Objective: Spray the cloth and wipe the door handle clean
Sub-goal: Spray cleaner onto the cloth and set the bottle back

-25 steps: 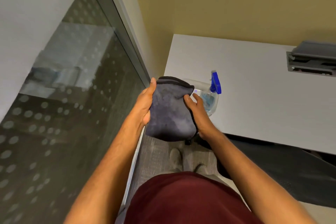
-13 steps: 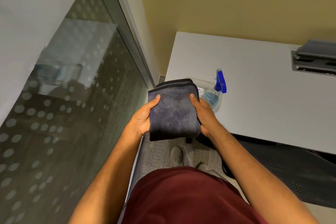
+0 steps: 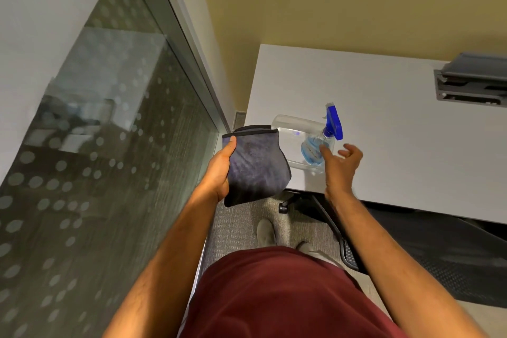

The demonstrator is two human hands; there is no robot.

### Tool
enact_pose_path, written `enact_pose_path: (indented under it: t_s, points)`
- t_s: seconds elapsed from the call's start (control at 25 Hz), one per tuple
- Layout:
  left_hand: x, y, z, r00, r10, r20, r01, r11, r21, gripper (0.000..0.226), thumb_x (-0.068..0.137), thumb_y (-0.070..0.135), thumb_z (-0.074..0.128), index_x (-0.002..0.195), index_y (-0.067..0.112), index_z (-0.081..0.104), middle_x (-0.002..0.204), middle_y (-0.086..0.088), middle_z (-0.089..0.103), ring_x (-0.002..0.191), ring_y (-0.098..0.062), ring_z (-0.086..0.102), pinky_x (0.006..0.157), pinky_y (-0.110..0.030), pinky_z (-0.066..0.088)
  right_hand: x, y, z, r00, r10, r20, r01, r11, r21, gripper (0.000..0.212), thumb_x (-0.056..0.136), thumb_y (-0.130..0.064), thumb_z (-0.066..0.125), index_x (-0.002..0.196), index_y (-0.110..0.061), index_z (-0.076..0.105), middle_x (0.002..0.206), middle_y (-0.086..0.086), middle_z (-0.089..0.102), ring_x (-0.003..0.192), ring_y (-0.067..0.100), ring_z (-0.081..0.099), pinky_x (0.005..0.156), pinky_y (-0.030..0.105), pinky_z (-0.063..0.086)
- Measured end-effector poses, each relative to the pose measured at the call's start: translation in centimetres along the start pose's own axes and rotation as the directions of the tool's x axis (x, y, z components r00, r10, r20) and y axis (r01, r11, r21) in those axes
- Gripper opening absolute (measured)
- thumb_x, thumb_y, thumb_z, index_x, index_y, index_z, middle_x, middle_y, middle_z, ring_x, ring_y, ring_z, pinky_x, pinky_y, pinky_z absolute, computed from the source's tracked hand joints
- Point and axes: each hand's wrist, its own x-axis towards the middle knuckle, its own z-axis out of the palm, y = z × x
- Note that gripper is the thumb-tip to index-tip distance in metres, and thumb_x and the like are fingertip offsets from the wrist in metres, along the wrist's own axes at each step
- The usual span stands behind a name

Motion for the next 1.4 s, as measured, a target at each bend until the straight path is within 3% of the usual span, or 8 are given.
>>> enact_pose_path:
  t_s: [0.12, 0.28, 0.48, 0.76, 1.04, 1.2, 1.28, 1.4]
  points:
    - [-0.1, 0.4, 0.2, 1.0, 0.007, -0.006, -0.007, 0.998, -0.055, 0.046, 0.104, 0.054, 0.063, 0.123, 0.013, 0.074, 0.114, -0.009, 0.081, 0.102, -0.026, 0.08, 0.086, -0.043, 0.063, 1.9, -1.9, 0.2, 0.967, -0.177, 0.183, 0.202, 0.971, -0.127, 0.083, 0.088, -0.025, 0.081, 0.154, -0.028, 0.032, 0.147, -0.006, 0.04, 0.126, 0.007, 0.049, 0.09, 0.01, 0.044]
    - [-0.6, 1.2, 0.6, 0.999, 0.036, 0.029, -0.032, 0.991, -0.127, 0.048, 0.108, 0.053, 0.056, 0.122, 0.011, 0.074, 0.119, -0.01, 0.08, 0.104, -0.025, 0.08, 0.085, -0.041, 0.063, 4.3, -4.0, 0.9, 0.913, -0.255, 0.318, 0.315, 0.937, -0.153, 0.059, 0.098, -0.014, 0.067, 0.153, -0.019, 0.045, 0.147, 0.002, 0.055, 0.128, 0.019, 0.056, 0.111, 0.039, 0.049]
    - [-1.1, 2.1, 0.4, 0.993, 0.1, 0.065, -0.089, 0.984, -0.154, 0.052, 0.109, 0.055, 0.052, 0.124, 0.011, 0.075, 0.125, -0.012, 0.078, 0.109, -0.026, 0.078, 0.081, -0.038, 0.065, 5.1, -3.3, 0.5, 0.889, -0.237, 0.393, 0.332, 0.923, -0.194, 0.047, 0.097, -0.02, 0.07, 0.142, -0.02, 0.055, 0.128, -0.001, 0.062, 0.116, 0.018, 0.061, 0.107, 0.047, 0.053]
    - [-1.7, 2.7, 0.7, 0.989, 0.137, 0.054, -0.131, 0.986, -0.106, 0.055, 0.107, 0.056, 0.054, 0.129, 0.01, 0.074, 0.127, -0.013, 0.077, 0.117, -0.031, 0.075, 0.092, -0.044, 0.062, 5.5, -4.1, 0.5, 0.856, -0.271, 0.441, 0.381, 0.906, -0.183, 0.055, 0.1, -0.019, 0.068, 0.15, -0.013, 0.047, 0.142, 0.01, 0.057, 0.127, 0.024, 0.057, 0.112, 0.046, 0.05]
    - [-1.9, 4.1, 1.5, 0.983, 0.185, 0.016, -0.184, 0.981, -0.068, 0.058, 0.106, 0.06, 0.054, 0.131, 0.012, 0.073, 0.125, -0.012, 0.078, 0.119, -0.032, 0.073, 0.101, -0.049, 0.059, 2.7, -8.8, 0.6, 0.734, -0.517, 0.441, 0.618, 0.777, -0.119, 0.051, 0.093, -0.031, 0.076, 0.14, -0.023, 0.056, 0.131, 0.007, 0.055, 0.11, 0.014, 0.058, 0.091, 0.018, 0.053]
    - [-2.3, 5.3, 2.4, 0.972, 0.233, 0.025, -0.231, 0.97, -0.074, 0.054, 0.107, 0.059, 0.053, 0.127, 0.013, 0.074, 0.123, -0.01, 0.079, 0.118, -0.03, 0.074, 0.097, -0.046, 0.061, -1.3, -12.3, 0.8, 0.702, -0.595, 0.391, 0.613, 0.784, 0.093, 0.038, 0.096, -0.032, 0.073, 0.128, -0.015, 0.061, 0.121, 0.005, 0.063, 0.097, 0.018, 0.062, 0.085, 0.03, 0.052]
    - [-2.6, 5.8, 3.0, 0.966, 0.253, 0.043, -0.249, 0.965, -0.083, 0.053, 0.108, 0.058, 0.052, 0.126, 0.013, 0.074, 0.123, -0.01, 0.079, 0.117, -0.029, 0.075, 0.096, -0.045, 0.061, -3.4, -13.9, 0.8, 0.648, -0.615, 0.45, 0.63, 0.764, 0.139, 0.032, 0.098, -0.033, 0.069, 0.124, -0.014, 0.063, 0.114, 0.003, 0.069, 0.098, 0.021, 0.069, 0.085, 0.035, 0.059]
    - [-3.1, 6.3, 3.9, 0.955, 0.288, 0.071, -0.28, 0.955, -0.099, 0.052, 0.109, 0.056, 0.051, 0.127, 0.013, 0.074, 0.124, -0.01, 0.078, 0.118, -0.029, 0.075, 0.098, -0.045, 0.06, -6.0, -15.4, 1.0, 0.565, -0.584, 0.583, 0.66, 0.744, 0.105, 0.021, 0.098, -0.031, 0.068, 0.109, -0.013, 0.065, 0.096, 0.009, 0.068, 0.08, 0.027, 0.068, 0.076, 0.044, 0.059]
